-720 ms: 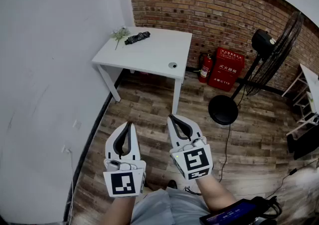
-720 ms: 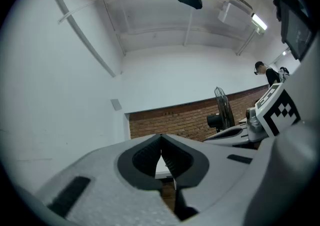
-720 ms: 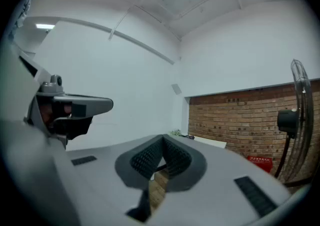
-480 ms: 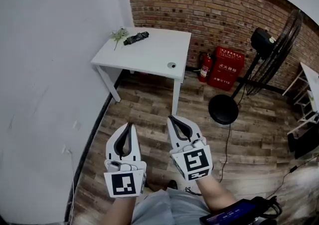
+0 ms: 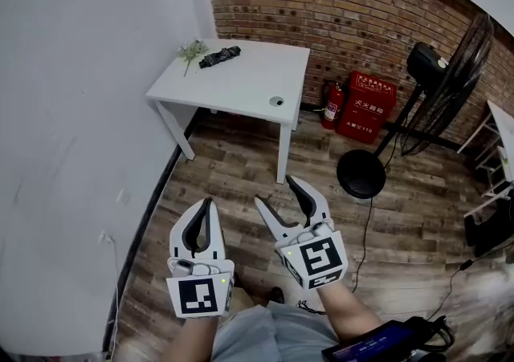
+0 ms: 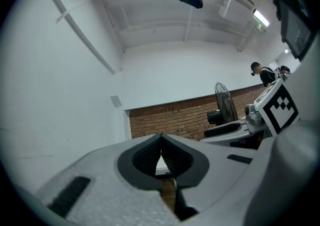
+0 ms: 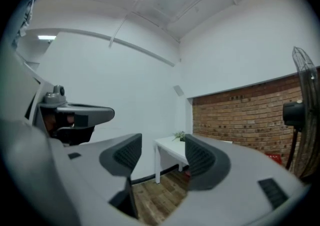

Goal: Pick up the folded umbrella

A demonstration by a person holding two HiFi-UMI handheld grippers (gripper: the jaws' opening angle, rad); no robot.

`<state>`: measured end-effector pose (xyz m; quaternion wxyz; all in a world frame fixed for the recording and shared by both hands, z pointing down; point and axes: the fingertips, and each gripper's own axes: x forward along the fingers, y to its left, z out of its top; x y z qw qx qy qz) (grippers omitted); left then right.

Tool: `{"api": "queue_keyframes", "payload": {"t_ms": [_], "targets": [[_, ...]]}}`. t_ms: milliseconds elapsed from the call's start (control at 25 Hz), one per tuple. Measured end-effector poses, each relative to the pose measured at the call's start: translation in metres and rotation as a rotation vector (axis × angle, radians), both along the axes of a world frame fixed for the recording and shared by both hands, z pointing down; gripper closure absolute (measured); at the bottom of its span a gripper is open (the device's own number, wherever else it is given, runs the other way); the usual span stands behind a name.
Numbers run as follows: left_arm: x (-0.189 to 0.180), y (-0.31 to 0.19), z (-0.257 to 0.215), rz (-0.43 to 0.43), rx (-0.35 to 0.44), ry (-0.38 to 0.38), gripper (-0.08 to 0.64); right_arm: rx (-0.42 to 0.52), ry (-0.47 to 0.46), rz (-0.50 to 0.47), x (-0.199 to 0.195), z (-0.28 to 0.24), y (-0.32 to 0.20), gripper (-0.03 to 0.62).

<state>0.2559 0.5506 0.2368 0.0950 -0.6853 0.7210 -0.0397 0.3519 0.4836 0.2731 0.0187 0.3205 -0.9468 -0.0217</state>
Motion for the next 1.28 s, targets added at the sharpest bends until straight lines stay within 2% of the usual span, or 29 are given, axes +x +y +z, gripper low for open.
{"api": "queue_keyframes", "payload": {"t_ms": [360,800,1040,1280], "targets": [[-0.029,-0.033,0.010,-0.005,-0.013,0.016,0.554,-0.005,0.043,0.039,-0.019,0.013,-0.037,0.318],[-0.120,-0.113,0.038,-0.006,-0.089,0.068,0.554,-0.024,0.085,0.073,-0.098,0.033,-0.118,0.321],[-0.163,-0.158,0.017,0.032,-0.068,0.067,0.554,0.003,0.073,0.109,-0.142,0.014,-0.163,0.331],[-0.206,-0.192,-0.008,0.051,0.005,0.034,0.554,0.051,0.052,0.137,-0.181,-0.008,-0.193,0.336]]}}
